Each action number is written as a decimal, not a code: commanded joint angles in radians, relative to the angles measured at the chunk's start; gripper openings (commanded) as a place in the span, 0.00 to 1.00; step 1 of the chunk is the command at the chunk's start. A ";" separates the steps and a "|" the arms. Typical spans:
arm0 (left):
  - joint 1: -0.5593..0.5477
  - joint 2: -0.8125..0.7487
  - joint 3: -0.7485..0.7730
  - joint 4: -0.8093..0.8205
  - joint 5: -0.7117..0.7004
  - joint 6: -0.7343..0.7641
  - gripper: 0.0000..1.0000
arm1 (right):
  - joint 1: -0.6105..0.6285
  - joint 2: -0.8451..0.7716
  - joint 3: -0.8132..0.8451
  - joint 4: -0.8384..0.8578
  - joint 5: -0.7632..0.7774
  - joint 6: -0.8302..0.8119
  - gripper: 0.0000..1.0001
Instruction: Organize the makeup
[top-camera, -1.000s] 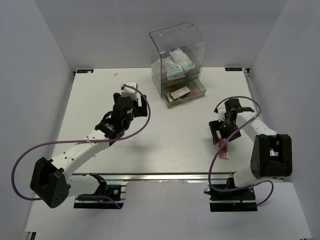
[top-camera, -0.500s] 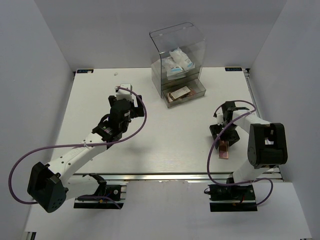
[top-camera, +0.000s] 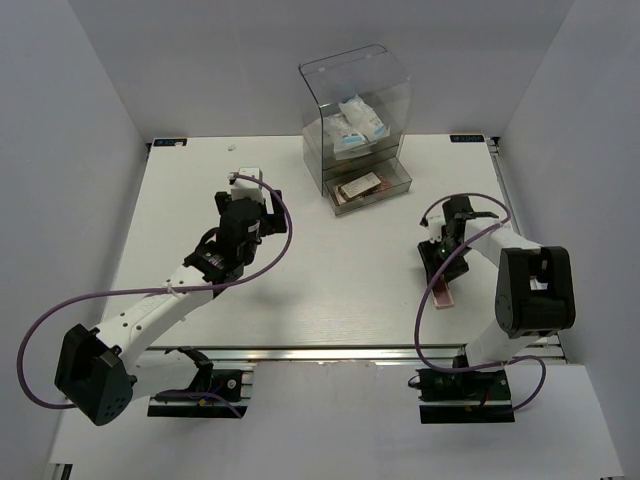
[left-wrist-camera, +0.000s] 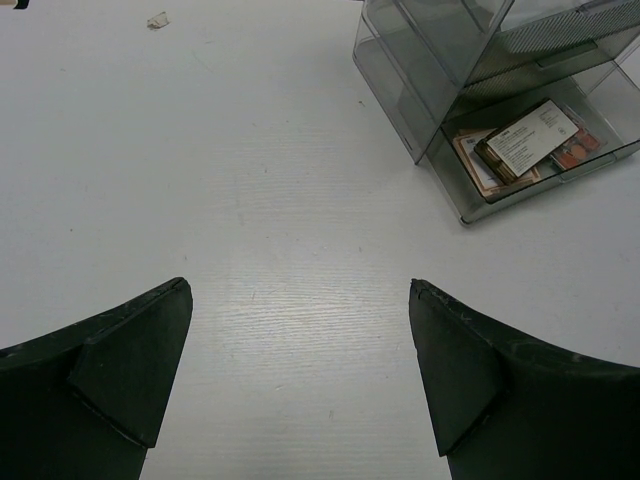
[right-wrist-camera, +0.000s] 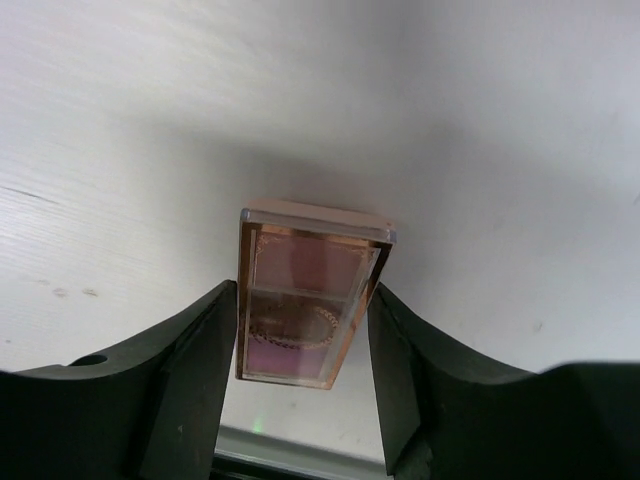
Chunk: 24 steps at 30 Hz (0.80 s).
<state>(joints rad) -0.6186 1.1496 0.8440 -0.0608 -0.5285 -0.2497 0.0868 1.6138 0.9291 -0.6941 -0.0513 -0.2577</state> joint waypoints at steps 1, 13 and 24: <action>0.007 -0.008 0.001 -0.008 -0.005 -0.008 0.98 | 0.010 -0.011 0.112 0.114 -0.145 -0.159 0.07; 0.011 -0.013 0.021 -0.040 -0.010 -0.013 0.98 | 0.143 0.276 0.784 0.142 -0.296 -0.747 0.06; 0.013 -0.082 -0.020 -0.073 -0.050 -0.053 0.98 | 0.237 0.442 0.841 0.327 -0.190 -1.229 0.12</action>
<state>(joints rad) -0.6106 1.1229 0.8429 -0.1192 -0.5468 -0.2794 0.3302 2.0384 1.7779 -0.4763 -0.2832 -1.3190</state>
